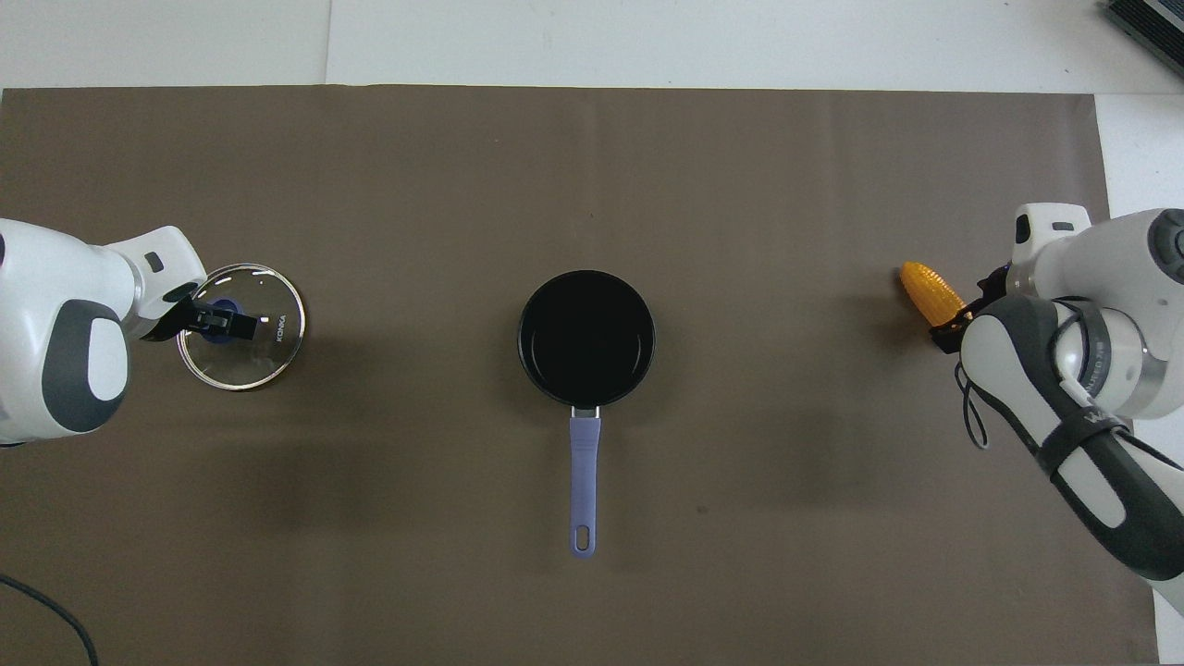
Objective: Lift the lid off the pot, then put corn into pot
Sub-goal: 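Set the lid down with the left gripper while the right gripper grasps the corn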
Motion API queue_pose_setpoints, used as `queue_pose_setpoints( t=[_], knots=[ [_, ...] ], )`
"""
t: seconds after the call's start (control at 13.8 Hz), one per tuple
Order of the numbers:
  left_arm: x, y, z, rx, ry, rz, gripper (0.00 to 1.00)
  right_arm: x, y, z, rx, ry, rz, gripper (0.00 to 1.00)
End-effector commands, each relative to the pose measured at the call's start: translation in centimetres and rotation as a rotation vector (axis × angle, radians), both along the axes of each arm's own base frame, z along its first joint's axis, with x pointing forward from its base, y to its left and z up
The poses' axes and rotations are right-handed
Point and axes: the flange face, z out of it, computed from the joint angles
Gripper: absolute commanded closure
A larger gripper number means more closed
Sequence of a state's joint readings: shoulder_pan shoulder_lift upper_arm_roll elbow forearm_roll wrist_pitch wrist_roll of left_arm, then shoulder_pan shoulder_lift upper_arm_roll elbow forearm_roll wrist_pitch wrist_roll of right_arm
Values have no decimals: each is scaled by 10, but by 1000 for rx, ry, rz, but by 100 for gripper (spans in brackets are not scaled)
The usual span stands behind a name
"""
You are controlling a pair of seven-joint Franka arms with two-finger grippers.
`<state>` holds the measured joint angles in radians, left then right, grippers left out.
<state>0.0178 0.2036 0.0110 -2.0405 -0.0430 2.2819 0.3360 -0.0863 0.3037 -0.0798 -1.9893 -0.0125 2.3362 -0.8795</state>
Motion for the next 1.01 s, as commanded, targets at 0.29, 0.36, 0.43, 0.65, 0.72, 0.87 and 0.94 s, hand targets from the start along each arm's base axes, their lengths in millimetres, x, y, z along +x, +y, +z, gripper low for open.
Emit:
queue_pose_setpoints(
  t=[0.29, 0.36, 0.43, 0.65, 0.72, 0.87, 0.94],
  knots=[
    [5, -28, 120, -9, -9, -11, 0, 0, 8, -20, 15, 6, 20, 0],
    [2, -31, 144, -2, -16, -10, 0, 0, 8, -20, 16, 4, 18, 0],
    [1, -33, 167, 0, -11, 8, 0, 1, 8, -20, 16, 1, 18, 0],
    [-4, -56, 230, 53, -15, -19, 0, 7, 12, -20, 9, -48, 12, 0],
    [-10, -65, 248, 71, -25, -10, 0, 9, 14, -25, 8, -51, 3, 0],
    [-23, -67, 272, 68, -46, 6, 0, 12, 21, -26, 8, -56, -3, 3],
    [-30, -68, 283, 68, -50, 4, 0, 12, 21, -26, 8, -58, -5, 19]
  ],
)
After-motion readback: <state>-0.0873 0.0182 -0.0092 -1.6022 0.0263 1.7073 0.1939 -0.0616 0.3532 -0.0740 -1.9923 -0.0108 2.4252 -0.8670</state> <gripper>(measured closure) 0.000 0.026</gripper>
